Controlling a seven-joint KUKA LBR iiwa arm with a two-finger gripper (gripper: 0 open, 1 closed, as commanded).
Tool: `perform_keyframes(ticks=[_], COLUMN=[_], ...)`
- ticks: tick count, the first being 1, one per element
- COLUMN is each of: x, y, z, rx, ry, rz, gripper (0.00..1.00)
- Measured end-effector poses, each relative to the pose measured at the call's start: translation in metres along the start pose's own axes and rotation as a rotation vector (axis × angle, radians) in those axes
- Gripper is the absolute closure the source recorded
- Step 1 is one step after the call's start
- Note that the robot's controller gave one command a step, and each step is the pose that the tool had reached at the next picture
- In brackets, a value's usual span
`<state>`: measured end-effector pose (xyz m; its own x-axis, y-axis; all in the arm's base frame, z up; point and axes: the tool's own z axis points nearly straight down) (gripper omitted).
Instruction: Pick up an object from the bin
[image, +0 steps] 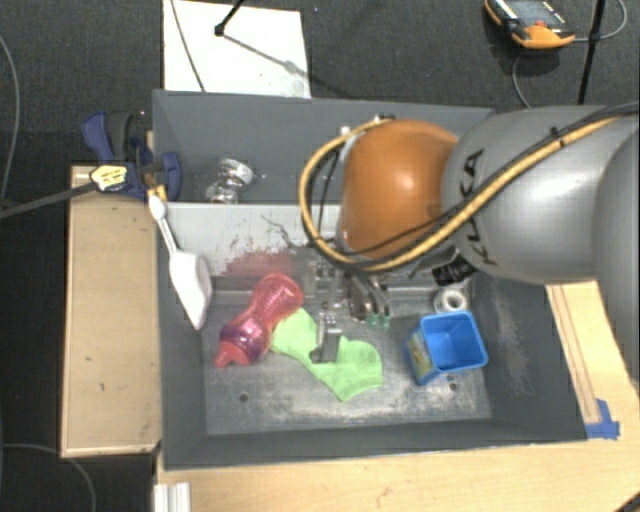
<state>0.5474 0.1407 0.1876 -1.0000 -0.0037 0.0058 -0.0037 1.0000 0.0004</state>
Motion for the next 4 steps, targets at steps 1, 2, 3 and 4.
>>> perform_keyframes(ticks=[1, 2, 3, 4], x=[-0.002, 0.003, -0.002, 0.007], y=[-0.001, -0.033, -0.044, -0.04], z=[-0.005, 0.064, 0.086, 0.075], rx=[-0.001, -0.002, 0.0, -0.001], ry=[-0.008, -0.011, -0.004, -0.006], rz=[0.005, 0.095, 0.119, 0.282], gripper=[0.0, 0.0, 0.0, 0.0])
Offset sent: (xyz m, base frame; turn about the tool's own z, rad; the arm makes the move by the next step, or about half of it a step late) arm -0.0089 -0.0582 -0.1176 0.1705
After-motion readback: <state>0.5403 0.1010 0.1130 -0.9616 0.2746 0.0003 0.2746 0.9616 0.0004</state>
